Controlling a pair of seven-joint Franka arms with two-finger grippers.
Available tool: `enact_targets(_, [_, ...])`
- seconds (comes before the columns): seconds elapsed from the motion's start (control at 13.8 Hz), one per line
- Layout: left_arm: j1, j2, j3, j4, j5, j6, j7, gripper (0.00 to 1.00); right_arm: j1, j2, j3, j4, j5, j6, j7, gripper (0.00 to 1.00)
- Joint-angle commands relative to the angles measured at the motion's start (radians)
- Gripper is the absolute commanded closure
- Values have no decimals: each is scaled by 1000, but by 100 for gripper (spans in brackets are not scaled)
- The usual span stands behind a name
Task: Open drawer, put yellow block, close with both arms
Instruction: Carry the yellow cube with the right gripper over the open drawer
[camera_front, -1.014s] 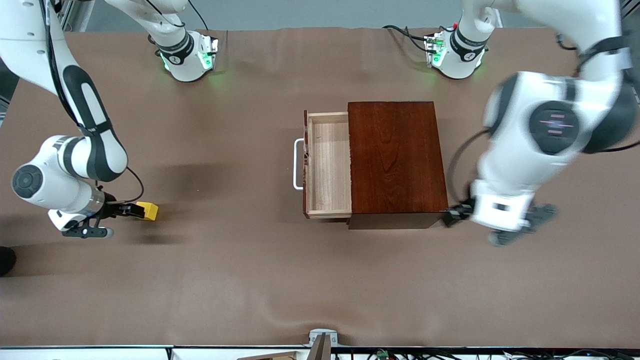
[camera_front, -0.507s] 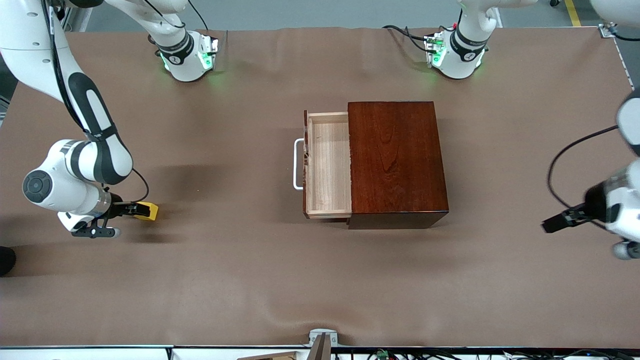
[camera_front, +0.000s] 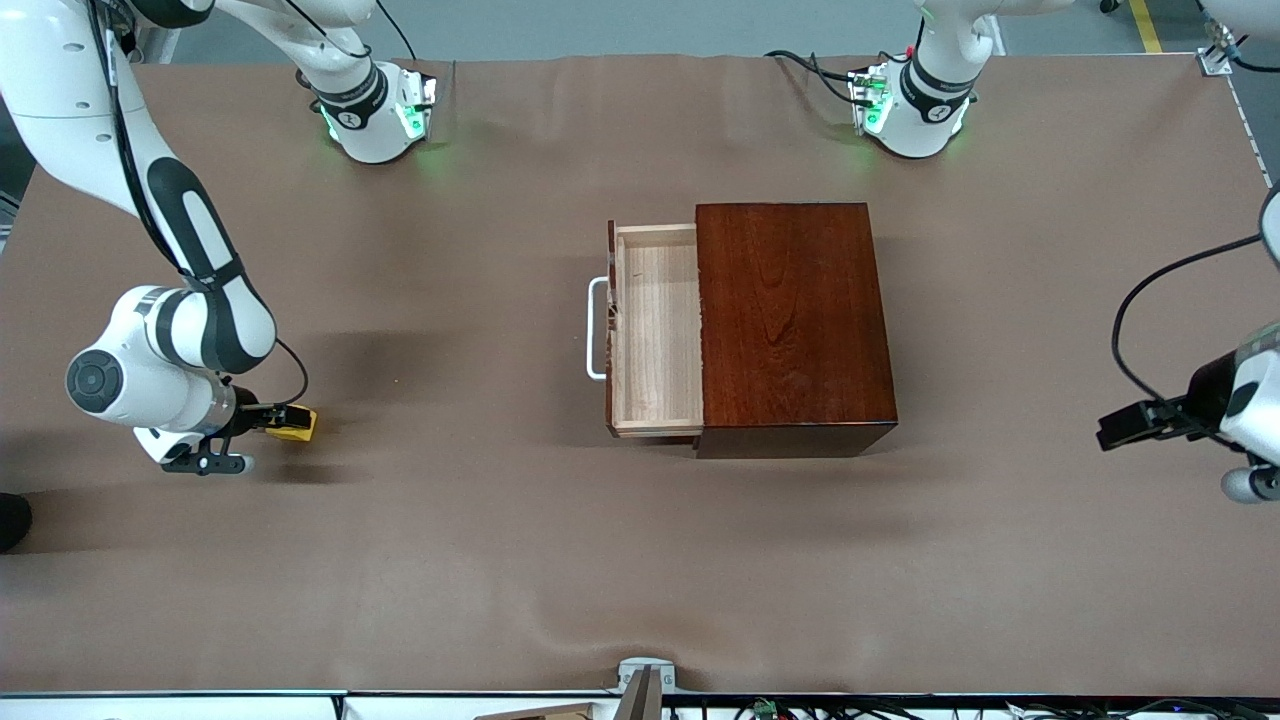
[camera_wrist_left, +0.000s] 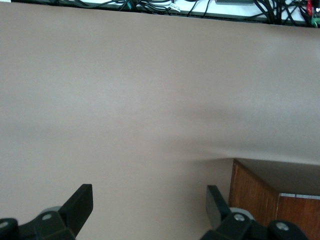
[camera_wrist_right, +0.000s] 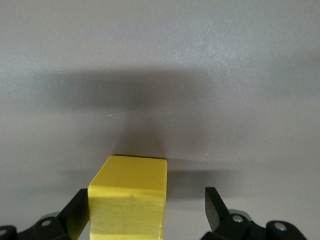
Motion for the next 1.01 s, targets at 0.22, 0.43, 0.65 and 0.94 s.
enact_targets(0.22, [6,-329,-6,-397,6,-4,65,0,-9,-11,13,18,-12,-48,25,99])
enact_targets(0.43, [6,-439,-7,-516,6,-17,66,0,-7,-66,18,55,-11,-123,27,100])
enact_targets(0.65, [6,-420,-7,-450,3,-23,71,0,-2,-224,22,82,-11,-256,25,100])
enact_targets(0.94, [4,-414,-7,-389,-6,-78,62,0,36,-436,22,105,-1,-465,28,100])
